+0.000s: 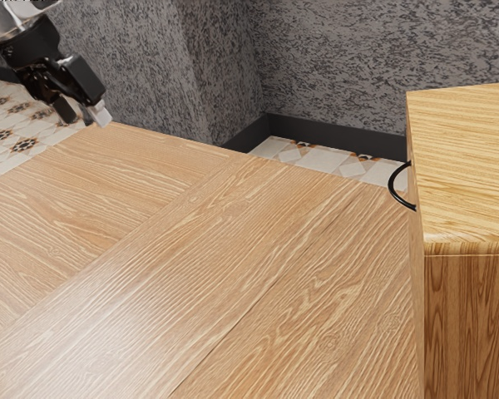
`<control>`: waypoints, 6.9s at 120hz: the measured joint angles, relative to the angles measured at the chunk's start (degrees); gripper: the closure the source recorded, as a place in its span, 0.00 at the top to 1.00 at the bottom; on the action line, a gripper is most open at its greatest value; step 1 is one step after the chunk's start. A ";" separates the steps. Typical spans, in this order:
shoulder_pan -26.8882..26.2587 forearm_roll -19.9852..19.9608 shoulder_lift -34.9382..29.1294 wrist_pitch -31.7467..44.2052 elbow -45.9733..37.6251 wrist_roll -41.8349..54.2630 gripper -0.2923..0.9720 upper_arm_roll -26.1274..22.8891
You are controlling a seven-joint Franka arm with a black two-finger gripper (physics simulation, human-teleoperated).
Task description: Pull the drawer handle with one arm to open the drawer
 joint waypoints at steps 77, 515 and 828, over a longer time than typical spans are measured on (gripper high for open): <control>-19.92 4.04 2.17 -6.57 -2.59 11.62 0.75 -6.22; -30.20 13.03 -8.45 48.79 -34.35 92.10 0.75 -12.14; -29.41 13.65 -2.92 54.58 -34.30 91.87 0.71 -7.07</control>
